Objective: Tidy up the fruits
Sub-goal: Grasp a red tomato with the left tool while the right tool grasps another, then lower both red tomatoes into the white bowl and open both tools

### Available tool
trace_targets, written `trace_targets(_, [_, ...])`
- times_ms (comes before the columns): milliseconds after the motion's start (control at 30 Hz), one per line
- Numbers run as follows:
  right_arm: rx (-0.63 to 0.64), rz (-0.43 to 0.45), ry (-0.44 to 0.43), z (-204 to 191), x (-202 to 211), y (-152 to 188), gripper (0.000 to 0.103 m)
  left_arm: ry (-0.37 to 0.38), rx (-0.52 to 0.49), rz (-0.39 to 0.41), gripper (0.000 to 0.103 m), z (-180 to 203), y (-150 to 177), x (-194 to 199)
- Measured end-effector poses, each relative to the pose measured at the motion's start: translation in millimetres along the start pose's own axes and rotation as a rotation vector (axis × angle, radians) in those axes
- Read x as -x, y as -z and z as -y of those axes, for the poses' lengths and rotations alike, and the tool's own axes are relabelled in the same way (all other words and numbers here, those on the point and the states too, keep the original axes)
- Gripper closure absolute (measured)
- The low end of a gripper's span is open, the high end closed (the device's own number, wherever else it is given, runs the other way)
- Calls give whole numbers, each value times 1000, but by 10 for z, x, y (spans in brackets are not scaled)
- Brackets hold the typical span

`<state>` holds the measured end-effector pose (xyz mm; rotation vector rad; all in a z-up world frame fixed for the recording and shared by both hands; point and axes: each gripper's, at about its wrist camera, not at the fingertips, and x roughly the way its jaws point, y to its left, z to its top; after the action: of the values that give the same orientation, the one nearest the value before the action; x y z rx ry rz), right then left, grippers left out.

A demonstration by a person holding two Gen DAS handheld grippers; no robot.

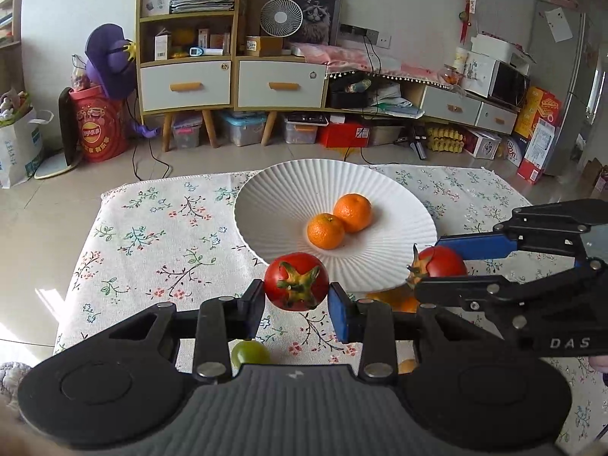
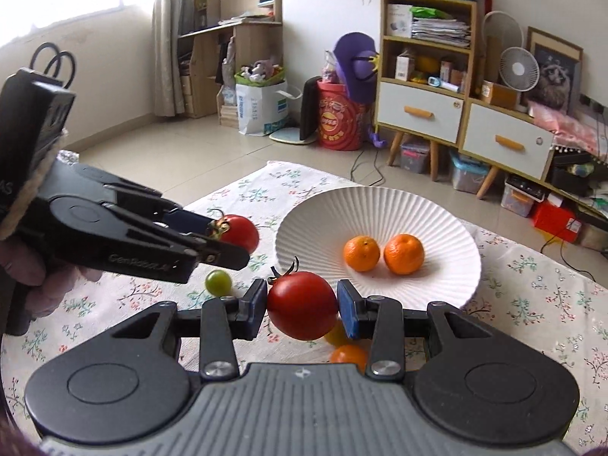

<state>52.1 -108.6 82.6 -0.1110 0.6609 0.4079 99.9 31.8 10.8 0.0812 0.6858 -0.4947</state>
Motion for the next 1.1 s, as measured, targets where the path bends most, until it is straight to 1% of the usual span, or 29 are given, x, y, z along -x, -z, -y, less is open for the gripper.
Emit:
trace_targets(167, [-52,-16,64,179,-149,-64,66,18,6,3,71,122,-69,-117])
trace_targets(367, [-136,-32,124,371,-225,-103,66,14,20,-34,71,281,-160,-364])
trace_targets(567, [-245,-63,121,501,-354,-149,66,11,54,-82,71,390,-214,-611])
trace_targets(700, [-314,-106,116,619,-509,-153,66,3,53,-110,71,450,-210,-755])
trace_targets(833, [-334,-140,110,669,-596,-105,66,-8,56,-114,71,433,-211,-829])
trace_targets(933, [-314,-166,118,653,-646,-74,66,-19,57,-107,71,380,-215,-869])
trace_targets(1100, [-316,-155,111,684,-682,-109,66,-22,80,-93,71,368,-233,-925])
